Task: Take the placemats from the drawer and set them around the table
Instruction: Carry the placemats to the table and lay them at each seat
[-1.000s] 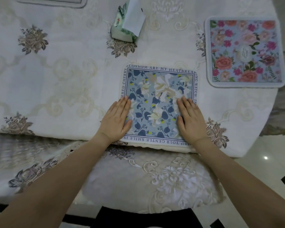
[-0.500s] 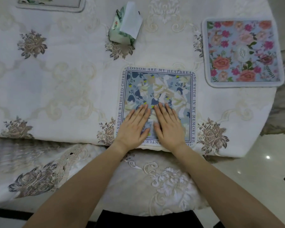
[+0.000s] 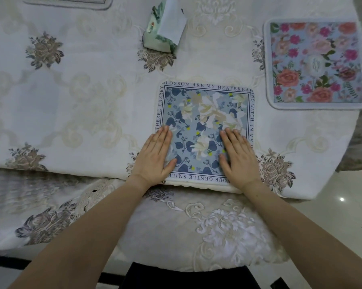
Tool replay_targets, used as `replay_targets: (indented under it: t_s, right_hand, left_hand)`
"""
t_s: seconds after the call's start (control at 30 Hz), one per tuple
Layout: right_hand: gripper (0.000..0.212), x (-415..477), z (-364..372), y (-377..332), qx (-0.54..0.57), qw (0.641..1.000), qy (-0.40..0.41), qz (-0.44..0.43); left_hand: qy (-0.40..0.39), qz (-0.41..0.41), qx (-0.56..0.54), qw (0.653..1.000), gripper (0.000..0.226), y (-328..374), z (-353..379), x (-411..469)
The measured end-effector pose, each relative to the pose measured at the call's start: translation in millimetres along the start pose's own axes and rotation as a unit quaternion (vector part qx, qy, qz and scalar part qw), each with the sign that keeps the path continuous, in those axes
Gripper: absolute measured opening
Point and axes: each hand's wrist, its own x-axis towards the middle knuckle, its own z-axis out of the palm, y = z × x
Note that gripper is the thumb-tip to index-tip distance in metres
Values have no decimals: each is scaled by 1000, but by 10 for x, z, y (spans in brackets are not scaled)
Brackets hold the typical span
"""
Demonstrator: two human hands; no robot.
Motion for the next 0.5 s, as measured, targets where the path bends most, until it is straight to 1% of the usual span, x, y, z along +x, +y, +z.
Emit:
replay_targets:
  t_s: [0.17,0.23,0.3,0.37,0.5]
  right_hand:
    - [62,-2,-99,-48,-4,999,-32,12]
    - [63,33,-214,-86,10,999,-44,17]
    - [61,84,-420,-179,37,997,-54,27]
    - [56,96,-672,-312,57,997,-40,27]
    - [52,4,-1161,-559,22,997,67,-13]
  left_hand:
    - [-29,1,10,1000,77,53,-180,13]
    - [-45,-3,13,999,77,96,-348,48]
    - [-42,-3,-3,999,74,148,-568,105]
    - [-3,15,-12,1000,67,233,-813,151]
    - [121,88,-6,989,51,445,-1309,181]
